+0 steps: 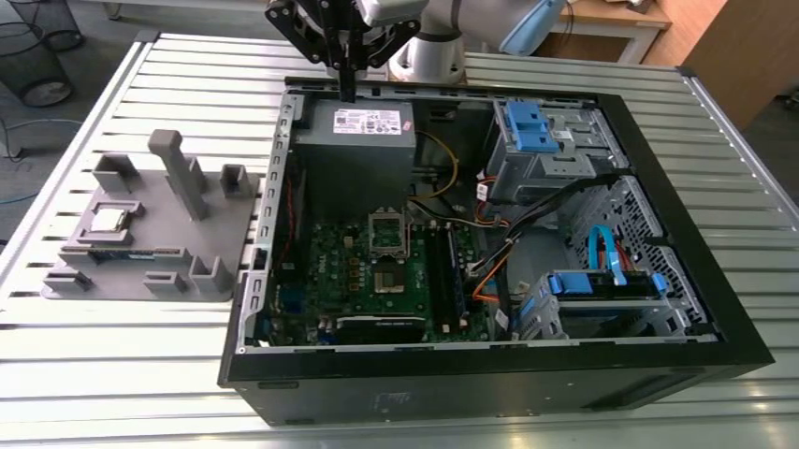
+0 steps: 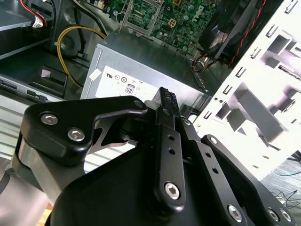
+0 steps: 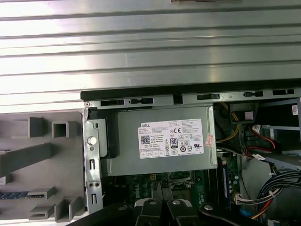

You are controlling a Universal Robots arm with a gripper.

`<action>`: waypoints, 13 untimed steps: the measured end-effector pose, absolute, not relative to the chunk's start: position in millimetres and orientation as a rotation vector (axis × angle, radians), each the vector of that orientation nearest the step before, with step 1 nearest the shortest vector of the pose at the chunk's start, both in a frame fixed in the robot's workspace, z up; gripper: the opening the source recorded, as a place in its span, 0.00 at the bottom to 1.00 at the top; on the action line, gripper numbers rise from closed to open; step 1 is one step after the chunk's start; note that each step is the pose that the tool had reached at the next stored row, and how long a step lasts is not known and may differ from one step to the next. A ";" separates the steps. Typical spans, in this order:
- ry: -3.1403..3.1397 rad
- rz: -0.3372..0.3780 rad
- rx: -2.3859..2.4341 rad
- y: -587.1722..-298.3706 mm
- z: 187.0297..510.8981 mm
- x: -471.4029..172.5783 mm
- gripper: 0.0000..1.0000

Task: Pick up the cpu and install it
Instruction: 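Reach for the cpu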

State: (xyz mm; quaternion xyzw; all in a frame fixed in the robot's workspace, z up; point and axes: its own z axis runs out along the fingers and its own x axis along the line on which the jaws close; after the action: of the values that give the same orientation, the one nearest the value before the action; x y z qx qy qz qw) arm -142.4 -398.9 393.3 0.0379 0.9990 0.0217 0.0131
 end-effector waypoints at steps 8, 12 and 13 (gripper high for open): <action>3.113 0.068 0.118 -398.9 393.3 -144.8 0.11; 3.113 0.068 0.118 -398.9 393.3 -146.6 0.11; 3.112 0.068 0.118 -398.9 393.3 -147.1 0.11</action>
State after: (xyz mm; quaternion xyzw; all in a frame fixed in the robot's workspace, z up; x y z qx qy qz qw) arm -147.1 -398.9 393.3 0.0379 0.9990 0.0217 0.0131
